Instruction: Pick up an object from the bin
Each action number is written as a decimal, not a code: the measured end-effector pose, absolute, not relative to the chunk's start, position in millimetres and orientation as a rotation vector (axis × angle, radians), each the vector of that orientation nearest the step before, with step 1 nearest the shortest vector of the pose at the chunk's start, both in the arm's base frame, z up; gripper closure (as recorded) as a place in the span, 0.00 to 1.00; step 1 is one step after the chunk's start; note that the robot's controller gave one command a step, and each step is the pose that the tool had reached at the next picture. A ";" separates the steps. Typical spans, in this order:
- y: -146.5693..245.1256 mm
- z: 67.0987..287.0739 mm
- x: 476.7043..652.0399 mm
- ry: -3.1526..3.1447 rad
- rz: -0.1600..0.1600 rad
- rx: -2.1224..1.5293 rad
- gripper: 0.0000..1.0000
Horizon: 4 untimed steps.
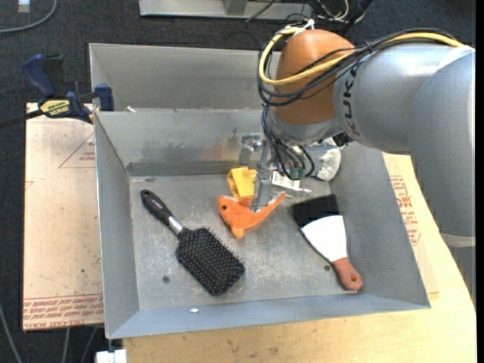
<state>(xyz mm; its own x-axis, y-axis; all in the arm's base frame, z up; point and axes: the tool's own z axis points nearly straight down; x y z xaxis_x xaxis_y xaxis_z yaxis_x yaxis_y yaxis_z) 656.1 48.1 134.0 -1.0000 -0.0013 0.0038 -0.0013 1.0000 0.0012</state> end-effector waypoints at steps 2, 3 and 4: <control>45.2 99.9 635.8 -3.148 -0.003 0.043 0.00; 63.3 74.3 629.5 -3.113 -0.003 0.503 1.00; 63.3 74.3 629.5 -3.113 -0.003 0.502 1.00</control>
Offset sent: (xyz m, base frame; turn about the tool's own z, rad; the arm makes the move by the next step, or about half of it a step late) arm -0.0375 -0.0059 -0.0640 -0.0440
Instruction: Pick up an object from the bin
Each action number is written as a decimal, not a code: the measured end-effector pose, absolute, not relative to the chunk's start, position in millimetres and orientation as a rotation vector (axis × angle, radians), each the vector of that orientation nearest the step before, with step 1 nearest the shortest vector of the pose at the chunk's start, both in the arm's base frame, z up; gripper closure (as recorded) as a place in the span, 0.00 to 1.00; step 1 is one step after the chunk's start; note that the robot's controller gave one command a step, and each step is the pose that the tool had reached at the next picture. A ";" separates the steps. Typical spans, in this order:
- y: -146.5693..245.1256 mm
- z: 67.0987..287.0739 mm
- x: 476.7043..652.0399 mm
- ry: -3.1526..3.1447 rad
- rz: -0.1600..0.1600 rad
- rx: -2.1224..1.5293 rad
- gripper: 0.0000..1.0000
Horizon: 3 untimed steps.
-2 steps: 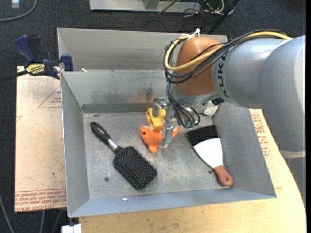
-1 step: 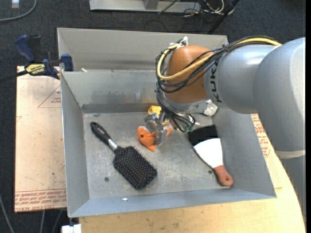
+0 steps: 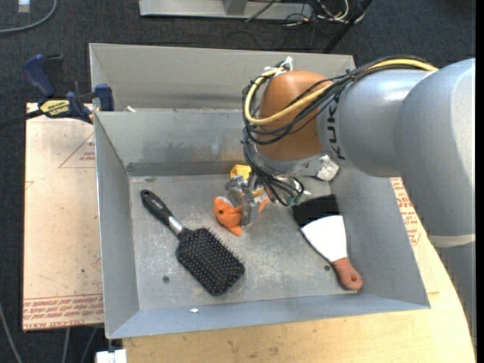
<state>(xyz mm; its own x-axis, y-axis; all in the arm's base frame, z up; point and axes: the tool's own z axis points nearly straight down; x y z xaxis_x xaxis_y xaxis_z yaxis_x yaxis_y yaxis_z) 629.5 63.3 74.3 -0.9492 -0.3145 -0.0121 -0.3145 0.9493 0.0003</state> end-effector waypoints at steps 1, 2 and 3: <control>64.9 140.3 637.5 3.087 0.005 -0.491 1.00; 64.8 140.3 637.5 3.087 0.006 -0.490 1.00; 50.9 327.2 638.2 3.077 0.004 -0.473 1.00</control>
Offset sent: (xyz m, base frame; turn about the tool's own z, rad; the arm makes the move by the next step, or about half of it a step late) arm 0.0000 0.0000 0.0000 0.0000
